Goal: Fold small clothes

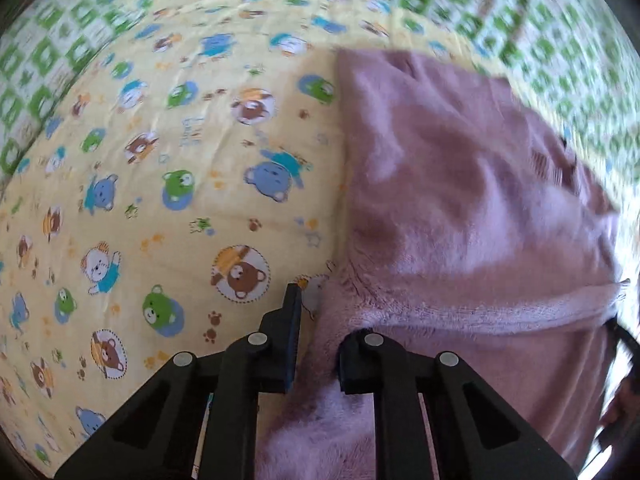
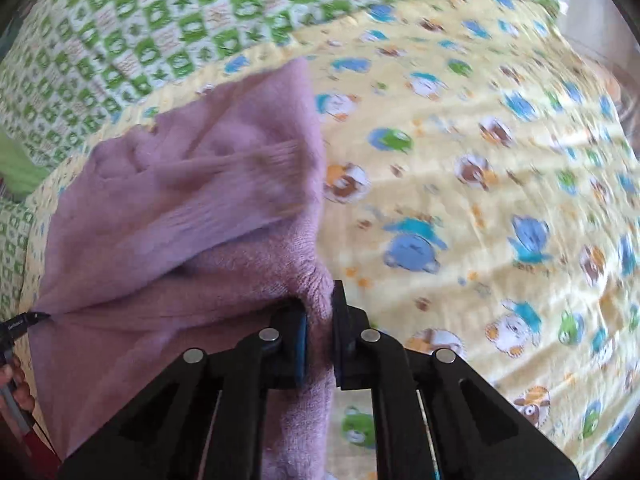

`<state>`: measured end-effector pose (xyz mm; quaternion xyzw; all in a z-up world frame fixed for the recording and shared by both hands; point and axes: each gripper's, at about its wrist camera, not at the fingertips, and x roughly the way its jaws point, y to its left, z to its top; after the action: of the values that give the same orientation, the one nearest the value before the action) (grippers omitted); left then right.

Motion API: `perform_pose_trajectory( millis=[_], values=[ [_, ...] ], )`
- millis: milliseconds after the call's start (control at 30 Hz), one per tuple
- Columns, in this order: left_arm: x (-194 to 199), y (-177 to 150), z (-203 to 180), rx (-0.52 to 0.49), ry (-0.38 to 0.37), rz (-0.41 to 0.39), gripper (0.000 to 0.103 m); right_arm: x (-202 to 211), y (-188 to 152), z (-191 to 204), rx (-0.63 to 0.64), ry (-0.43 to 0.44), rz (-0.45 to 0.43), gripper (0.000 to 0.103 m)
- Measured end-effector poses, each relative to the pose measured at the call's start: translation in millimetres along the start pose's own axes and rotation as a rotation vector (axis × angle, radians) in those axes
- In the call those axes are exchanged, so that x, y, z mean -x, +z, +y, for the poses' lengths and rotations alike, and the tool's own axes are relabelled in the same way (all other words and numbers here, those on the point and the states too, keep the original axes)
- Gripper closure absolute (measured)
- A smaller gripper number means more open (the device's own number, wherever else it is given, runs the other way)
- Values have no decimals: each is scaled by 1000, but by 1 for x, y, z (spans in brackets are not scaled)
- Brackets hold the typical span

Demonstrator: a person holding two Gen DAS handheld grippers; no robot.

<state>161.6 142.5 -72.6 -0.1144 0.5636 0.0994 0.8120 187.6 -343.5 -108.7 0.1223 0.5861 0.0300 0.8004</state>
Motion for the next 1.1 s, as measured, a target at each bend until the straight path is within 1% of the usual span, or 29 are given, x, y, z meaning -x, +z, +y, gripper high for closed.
perform_pose_trajectory(
  millis=[33,67,100,167,200,233,267,300,333,400,433,500,633,700,767,833,967,1100],
  values=[
    [-1,2,-4,-15,3,0,89,-4,-3,3,23,5,18,93],
    [0,1,-7,-21,1,5,88,-5,-3,7,45,7,18,92],
    [1,0,-7,-16,-6,13,87,-4,-3,10,53,8,13,89],
    [3,0,-10,-17,-17,25,82,-1,1,8,16,26,23,81],
    [5,-1,-10,-19,-24,30,78,0,3,8,5,33,22,74],
    [7,0,-10,-21,-30,39,61,3,3,8,1,30,17,70],
    [12,-5,-7,-23,-29,43,46,8,2,9,2,27,12,69],
    [22,-15,0,-30,-29,30,44,14,-1,9,1,36,7,66],
    [27,-18,1,-42,-33,27,44,19,-7,8,-4,52,1,60],
    [39,-33,6,-68,-35,33,44,33,-12,8,-17,71,-22,53],
    [42,-37,11,-69,-38,34,44,40,-15,7,-21,76,-32,50],
    [51,-53,22,-66,-59,46,44,57,-27,8,-28,93,-45,50],
    [63,-86,43,-51,-76,70,44,84,-57,12,-24,120,-44,50],
    [70,-107,53,-53,-73,80,42,97,-75,15,-10,125,-47,50],
    [76,-126,62,-56,-79,91,39,107,-92,18,-9,129,-43,50],
    [81,-144,67,-61,-81,102,39,119,-113,21,-9,135,-33,50],
    [95,-182,71,-87,-92,113,35,137,-155,28,0,143,2,50],
    [107,-217,81,-109,-94,128,32,154,-208,37,12,168,53,50]
  ],
)
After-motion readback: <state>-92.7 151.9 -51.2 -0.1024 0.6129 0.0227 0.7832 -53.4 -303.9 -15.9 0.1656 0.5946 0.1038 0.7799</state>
